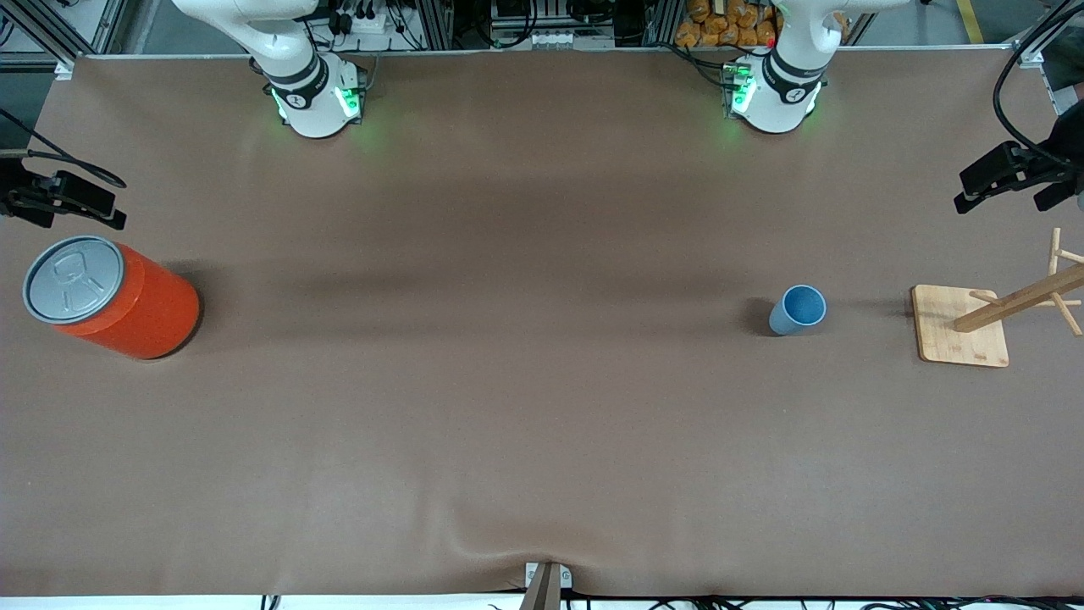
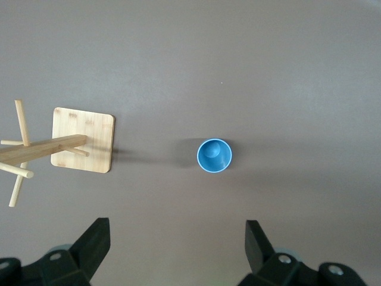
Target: Flip cup
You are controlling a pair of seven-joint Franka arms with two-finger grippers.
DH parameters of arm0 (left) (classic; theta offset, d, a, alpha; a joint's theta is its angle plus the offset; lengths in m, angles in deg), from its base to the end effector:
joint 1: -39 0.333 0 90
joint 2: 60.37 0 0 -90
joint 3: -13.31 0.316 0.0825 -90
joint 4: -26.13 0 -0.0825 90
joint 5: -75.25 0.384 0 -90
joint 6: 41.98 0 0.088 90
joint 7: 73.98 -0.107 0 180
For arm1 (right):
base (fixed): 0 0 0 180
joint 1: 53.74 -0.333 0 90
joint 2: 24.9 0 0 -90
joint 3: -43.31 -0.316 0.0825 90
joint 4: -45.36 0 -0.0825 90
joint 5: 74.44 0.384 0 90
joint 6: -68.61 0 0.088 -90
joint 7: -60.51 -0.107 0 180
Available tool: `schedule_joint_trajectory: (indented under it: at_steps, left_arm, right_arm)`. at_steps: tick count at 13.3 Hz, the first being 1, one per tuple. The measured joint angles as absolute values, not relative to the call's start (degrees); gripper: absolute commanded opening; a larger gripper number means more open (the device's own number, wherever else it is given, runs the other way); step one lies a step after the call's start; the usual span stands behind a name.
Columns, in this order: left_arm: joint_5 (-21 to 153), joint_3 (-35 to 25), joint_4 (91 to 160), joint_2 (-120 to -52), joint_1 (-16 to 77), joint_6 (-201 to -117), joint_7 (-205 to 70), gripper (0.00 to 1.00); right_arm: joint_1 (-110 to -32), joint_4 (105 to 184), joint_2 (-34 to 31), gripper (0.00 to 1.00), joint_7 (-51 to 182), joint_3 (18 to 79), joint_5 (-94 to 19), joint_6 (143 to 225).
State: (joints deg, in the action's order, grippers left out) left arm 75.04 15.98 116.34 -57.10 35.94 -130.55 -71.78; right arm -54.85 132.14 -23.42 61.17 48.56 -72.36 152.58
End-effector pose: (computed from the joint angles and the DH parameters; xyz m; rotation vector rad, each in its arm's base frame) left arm 0.5344 -0.0032 0.6516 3.1339 0.0492 0.0443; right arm 0.5506 -0.0349 0.6277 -3.1012 0.0905 0.1137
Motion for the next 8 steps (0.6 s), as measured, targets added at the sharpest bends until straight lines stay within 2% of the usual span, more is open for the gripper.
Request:
schedule_joint_trajectory:
  at_steps: [8]
  left_arm:
    - [75.0, 15.6, 116.4, -57.1, 35.9, -130.5, -71.8, 1.00]
  right_arm:
    - [-54.5, 132.1, -23.1, 1.00, 61.2, 48.6, -72.4, 154.0]
